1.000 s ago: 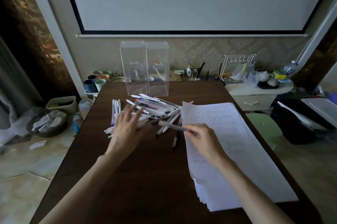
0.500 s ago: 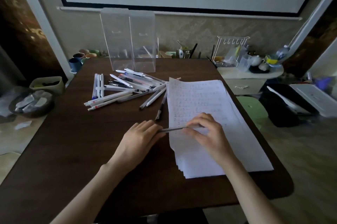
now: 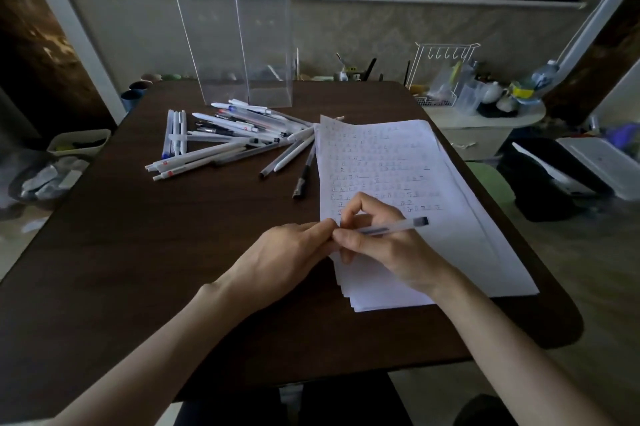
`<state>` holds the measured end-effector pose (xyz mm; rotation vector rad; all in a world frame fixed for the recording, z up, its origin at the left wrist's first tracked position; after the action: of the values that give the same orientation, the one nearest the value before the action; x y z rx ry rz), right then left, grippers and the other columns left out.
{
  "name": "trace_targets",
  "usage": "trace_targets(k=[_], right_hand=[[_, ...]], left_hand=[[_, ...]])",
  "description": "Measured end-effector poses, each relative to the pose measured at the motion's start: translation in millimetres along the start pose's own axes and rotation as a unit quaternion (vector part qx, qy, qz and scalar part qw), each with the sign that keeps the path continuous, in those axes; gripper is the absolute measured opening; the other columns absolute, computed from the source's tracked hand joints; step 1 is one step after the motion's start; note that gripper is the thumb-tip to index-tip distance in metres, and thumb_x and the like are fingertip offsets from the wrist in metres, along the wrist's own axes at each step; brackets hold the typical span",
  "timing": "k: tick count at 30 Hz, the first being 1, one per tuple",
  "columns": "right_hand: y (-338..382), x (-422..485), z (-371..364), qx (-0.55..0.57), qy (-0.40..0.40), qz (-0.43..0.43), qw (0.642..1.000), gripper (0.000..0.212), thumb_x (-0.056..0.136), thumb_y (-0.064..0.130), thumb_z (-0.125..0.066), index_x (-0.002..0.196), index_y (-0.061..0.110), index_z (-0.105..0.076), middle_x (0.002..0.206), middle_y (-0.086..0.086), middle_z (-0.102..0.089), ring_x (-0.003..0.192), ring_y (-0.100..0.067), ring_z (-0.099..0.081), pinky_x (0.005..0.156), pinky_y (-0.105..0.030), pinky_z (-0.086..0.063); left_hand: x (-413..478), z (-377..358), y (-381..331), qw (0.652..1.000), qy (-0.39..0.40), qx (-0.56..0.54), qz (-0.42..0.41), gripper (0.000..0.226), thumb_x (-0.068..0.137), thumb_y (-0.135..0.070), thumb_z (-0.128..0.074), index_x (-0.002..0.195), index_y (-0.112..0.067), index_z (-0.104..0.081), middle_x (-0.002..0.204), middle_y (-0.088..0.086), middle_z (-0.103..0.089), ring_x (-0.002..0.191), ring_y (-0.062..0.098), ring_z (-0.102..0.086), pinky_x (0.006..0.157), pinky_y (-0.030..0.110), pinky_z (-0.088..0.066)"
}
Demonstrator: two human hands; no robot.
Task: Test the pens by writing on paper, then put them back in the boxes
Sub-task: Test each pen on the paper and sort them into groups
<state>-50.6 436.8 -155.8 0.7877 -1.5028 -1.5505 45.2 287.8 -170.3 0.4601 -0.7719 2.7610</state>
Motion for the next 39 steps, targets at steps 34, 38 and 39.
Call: trace_targets(k=[34, 38, 39], right_hand=[[-15, -10, 6, -0.181, -0.24, -0.025, 0.953, 0.032, 0.08, 0.002, -0.059, 0.058, 0.008, -0.036, 0.046, -0.008, -0.041, 0.04, -0.01, -0.042, 0.044, -0.028, -0.037], [-15, -9, 5, -0.208, -0.226, -0.027, 0.951, 0.033, 0.082, 0.004, -0.06, 0.058, 0.01, -0.038, 0.045, -0.002, -0.044, 0.04, -0.007, -0.046, 0.046, -0.027, -0.041], [-15, -9, 5, -0.215, -0.225, -0.025, 0.95, 0.033, 0.082, 0.004, -0.06, 0.058, 0.01, -0.038, 0.045, -0.003, -0.043, 0.04, -0.008, -0.045, 0.045, -0.027, -0.04]], left_hand=[[-41, -22, -48, 0.979, -0.016, 0.18, 0.097, 0.045, 0.097, -0.048, -0.026, 0.124, -0.033, -0.06, 0.134, -0.009, -0.053, 0.078, 0.013, -0.048, 0.062, 0.028, -0.04], [-31, -33, -59, 0.97, -0.084, 0.14, 0.179, 0.038, 0.092, -0.043, -0.036, 0.104, -0.034, -0.071, 0.123, -0.011, -0.062, 0.071, 0.017, -0.052, 0.056, 0.031, -0.04], [-32, -36, -60, 0.968, -0.087, 0.149, 0.182, 0.038, 0.09, -0.043, -0.037, 0.103, -0.033, -0.071, 0.122, -0.009, -0.063, 0.07, 0.018, -0.053, 0.055, 0.031, -0.04]])
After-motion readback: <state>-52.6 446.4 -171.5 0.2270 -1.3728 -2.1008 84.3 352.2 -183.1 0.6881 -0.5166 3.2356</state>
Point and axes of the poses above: each hand's wrist, its own x-axis towards the middle knuckle, its own z-axis out of the back of the hand, y = z × x, the point moved 1 cm from there along x, towards the middle knuckle
